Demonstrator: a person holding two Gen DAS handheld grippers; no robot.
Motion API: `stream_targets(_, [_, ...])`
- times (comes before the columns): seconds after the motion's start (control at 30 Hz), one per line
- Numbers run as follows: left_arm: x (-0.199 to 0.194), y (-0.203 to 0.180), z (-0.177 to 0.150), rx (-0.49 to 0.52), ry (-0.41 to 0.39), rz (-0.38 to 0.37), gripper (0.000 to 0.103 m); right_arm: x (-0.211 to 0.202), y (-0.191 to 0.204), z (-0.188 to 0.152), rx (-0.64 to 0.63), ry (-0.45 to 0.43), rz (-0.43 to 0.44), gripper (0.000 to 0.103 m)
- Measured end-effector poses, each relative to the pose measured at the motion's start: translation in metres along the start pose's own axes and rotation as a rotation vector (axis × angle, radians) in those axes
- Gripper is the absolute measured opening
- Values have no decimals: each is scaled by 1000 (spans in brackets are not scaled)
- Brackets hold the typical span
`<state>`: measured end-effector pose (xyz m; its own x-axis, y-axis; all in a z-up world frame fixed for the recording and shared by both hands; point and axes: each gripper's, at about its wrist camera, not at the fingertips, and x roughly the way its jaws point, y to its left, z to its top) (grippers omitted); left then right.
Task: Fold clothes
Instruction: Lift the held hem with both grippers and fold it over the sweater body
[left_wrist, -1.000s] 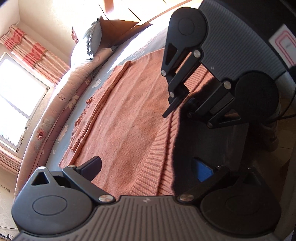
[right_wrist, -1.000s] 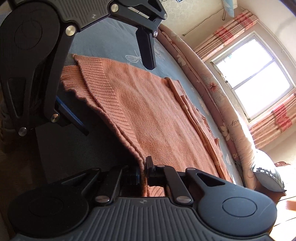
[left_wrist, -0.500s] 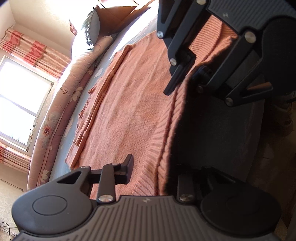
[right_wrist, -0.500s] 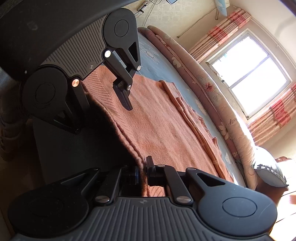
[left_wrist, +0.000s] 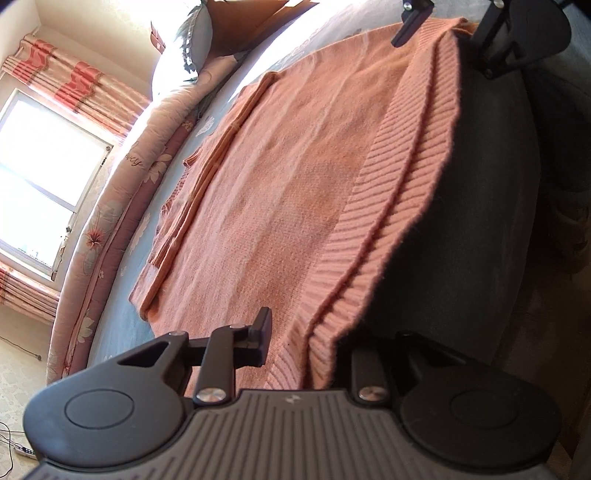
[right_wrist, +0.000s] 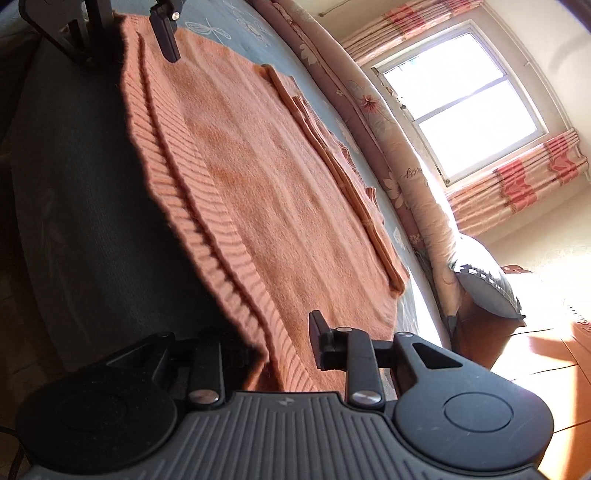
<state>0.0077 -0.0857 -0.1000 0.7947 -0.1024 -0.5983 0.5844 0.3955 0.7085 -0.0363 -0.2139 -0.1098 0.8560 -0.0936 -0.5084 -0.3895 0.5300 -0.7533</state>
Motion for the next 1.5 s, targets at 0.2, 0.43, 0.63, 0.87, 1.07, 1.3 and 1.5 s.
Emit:
stream_targets(0.2, [0, -3, -4, 21, 36, 22, 25, 8, -8, -11, 25, 46, 4, 31])
stream_targets(0.43, [0, -13, 0, 90, 60, 54, 27, 15, -6, -6, 23, 77, 49, 13])
stream_targets(0.63, [0, -11, -1, 120, 54, 34, 27, 16, -7, -6, 6, 77, 57, 13])
stream_targets(0.87, [0, -10, -2, 140, 48, 17, 25, 15, -11, -6, -9, 74, 82, 13])
stream_targets(1.07, [2, -7, -2, 146, 45, 8, 26, 18, -13, -5, -6, 84, 93, 13])
stream_targets(1.3, [4, 0, -4, 130, 32, 34, 46, 21, -17, -4, 19, 96, 100, 13])
stream_targets(1.5, [5, 2, -3, 107, 39, 18, 44, 23, -17, -4, 17, 95, 99, 13])
